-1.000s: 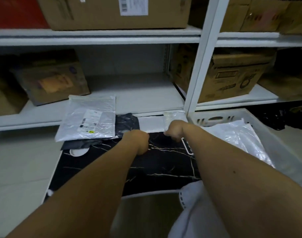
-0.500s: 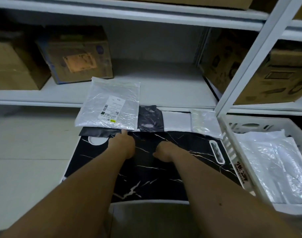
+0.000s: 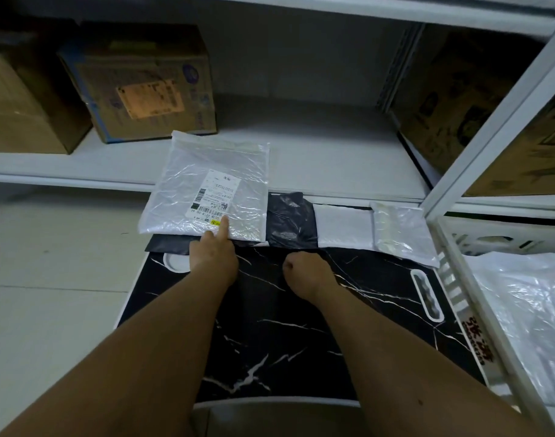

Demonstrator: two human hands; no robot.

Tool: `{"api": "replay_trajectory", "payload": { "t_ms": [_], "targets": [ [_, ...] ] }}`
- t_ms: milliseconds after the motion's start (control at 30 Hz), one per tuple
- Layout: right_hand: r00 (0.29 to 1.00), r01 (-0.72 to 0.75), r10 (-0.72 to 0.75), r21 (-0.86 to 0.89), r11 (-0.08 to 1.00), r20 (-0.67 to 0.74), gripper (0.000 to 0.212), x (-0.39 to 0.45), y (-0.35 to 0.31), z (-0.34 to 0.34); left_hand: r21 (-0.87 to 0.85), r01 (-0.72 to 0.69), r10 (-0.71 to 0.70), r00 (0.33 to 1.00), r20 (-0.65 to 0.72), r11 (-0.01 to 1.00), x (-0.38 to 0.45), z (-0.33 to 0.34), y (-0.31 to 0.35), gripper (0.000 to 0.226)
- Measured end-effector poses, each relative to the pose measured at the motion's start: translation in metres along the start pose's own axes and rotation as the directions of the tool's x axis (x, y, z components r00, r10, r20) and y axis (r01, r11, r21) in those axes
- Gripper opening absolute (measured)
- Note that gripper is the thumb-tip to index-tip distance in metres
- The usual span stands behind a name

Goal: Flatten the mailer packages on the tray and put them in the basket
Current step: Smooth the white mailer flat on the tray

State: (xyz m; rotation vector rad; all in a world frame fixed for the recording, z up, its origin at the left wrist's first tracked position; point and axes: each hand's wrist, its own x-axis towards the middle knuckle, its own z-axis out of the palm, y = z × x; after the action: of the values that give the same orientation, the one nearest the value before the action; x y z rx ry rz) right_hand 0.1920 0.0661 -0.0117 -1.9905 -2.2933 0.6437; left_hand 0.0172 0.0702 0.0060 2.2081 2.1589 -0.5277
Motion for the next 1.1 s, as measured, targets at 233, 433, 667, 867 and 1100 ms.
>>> {"api": "replay_trajectory", "payload": {
  "t_ms": [233, 433, 667, 867, 1100],
  "targets": [
    [0.998, -0.009, 0.011, 0.024, 1.000, -0.060, 0.025, -0.008, 0.002, -0.005, -0.070, -0.027, 0.018, 0.992, -0.128, 0.997, -0.006, -0.006, 0.004, 0.057],
    [0.982, -0.079, 0.107, 0.175, 0.981, -0.155, 0.032, -0.027, -0.009, -0.024, 0.016, -0.115, 0.116, 0.964, -0.241, 0.993, -0.029, -0.024, 0.001, 0.059],
    [0.884, -0.294, 0.459, 0.662, 0.689, -0.085, 0.053, -0.060, -0.019, -0.052, 0.061, -0.328, 0.331, 0.902, -0.278, 0.943, -0.079, -0.036, 0.025, 0.061],
    [0.727, -0.319, 0.686, 0.868, 0.380, -0.033, 0.067, -0.097, 0.007, -0.068, 0.054, -0.550, 0.543, 0.796, -0.267, 0.833, -0.123, -0.039, 0.040, 0.069],
    [0.687, -0.483, 0.706, 0.833, 0.269, 0.170, 0.059, -0.104, 0.057, -0.038, -0.385, -0.493, 0.390, 0.865, -0.315, 0.780, -0.147, -0.029, 0.042, 0.021]
  ]
}}
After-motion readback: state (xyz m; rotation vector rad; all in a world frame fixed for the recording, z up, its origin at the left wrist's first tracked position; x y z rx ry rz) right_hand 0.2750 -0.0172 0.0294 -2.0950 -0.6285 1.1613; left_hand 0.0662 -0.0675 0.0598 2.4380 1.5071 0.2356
